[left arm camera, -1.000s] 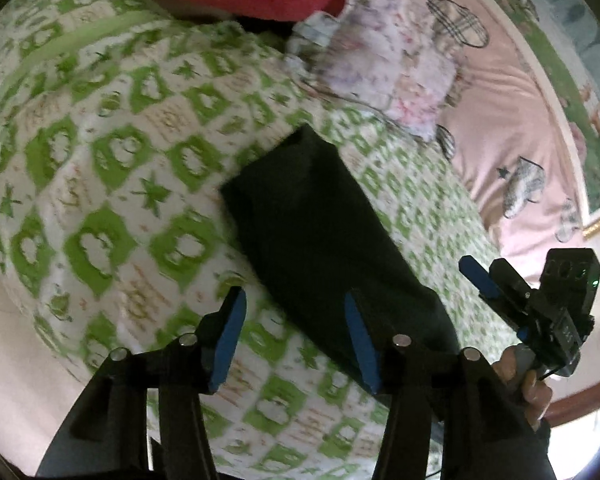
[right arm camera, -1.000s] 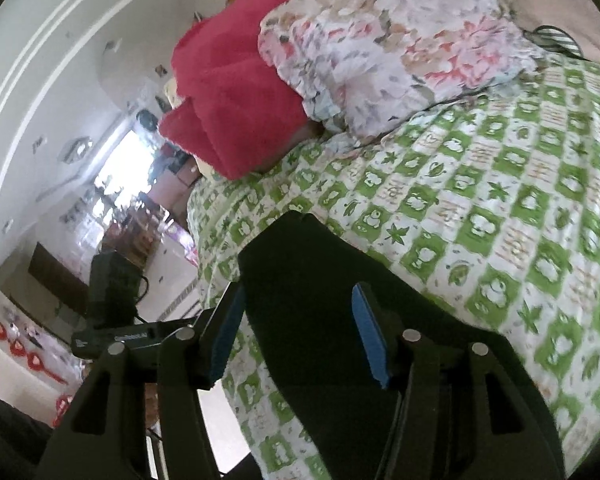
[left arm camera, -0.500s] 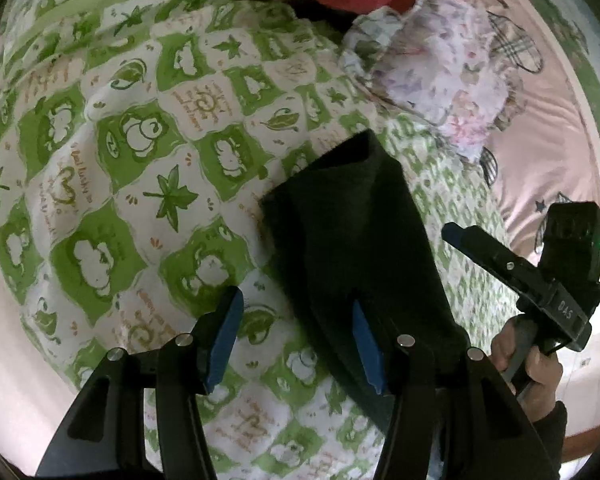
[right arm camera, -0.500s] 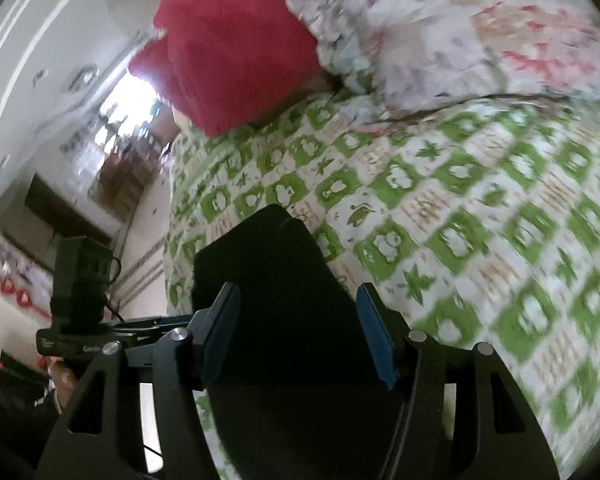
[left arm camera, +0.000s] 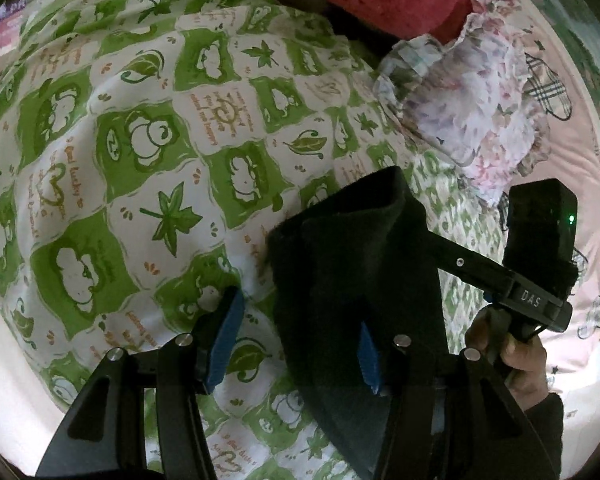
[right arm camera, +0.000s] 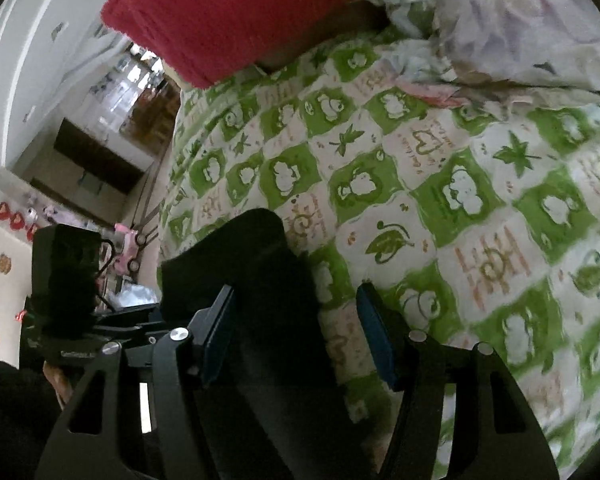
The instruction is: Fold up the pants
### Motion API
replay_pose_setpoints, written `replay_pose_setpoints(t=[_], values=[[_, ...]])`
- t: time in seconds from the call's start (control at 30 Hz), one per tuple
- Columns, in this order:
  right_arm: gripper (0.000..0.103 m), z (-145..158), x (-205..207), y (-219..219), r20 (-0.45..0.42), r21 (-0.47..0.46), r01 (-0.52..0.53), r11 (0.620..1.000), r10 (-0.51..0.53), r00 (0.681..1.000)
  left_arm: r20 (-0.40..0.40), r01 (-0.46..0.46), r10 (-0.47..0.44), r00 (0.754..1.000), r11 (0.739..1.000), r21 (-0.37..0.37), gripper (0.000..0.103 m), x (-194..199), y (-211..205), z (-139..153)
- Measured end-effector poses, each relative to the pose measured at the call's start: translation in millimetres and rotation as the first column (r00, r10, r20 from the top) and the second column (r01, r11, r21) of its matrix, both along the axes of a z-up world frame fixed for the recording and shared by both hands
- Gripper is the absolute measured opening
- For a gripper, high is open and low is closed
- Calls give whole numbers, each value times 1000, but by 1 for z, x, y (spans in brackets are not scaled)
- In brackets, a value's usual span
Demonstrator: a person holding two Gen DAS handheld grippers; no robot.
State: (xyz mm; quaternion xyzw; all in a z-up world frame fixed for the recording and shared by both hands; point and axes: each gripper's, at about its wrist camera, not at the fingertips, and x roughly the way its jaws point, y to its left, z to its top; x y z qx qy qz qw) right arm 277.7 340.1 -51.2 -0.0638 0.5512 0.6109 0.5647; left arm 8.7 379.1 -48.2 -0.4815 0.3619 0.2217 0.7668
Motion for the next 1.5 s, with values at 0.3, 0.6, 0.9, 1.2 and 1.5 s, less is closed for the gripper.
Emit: replay_pose_setpoints(t=[0.3,0.6,0.9,1.2,1.5], values=[[27,4,-2,5,-10,23,-45,999,46,999,3,25,-25,1000,999,49,22,13,-2,1],[21,46,-15,-28,1,127,29,991,-30,1000,149,86,-96,984,993,77,16,3,-21,46],[20,111,-31,-115,42,270,127,955,-143,989,262,196,-237,936,965,173,16,8,-76,107],[19,134,-50,-206,35,351,240,905,-269,962,315,324,-380,870,921,215,16,18,-142,141],[19,131,-74,-297,-18,403,369,837,-396,918,289,475,-545,787,835,279,16,31,-225,150]])
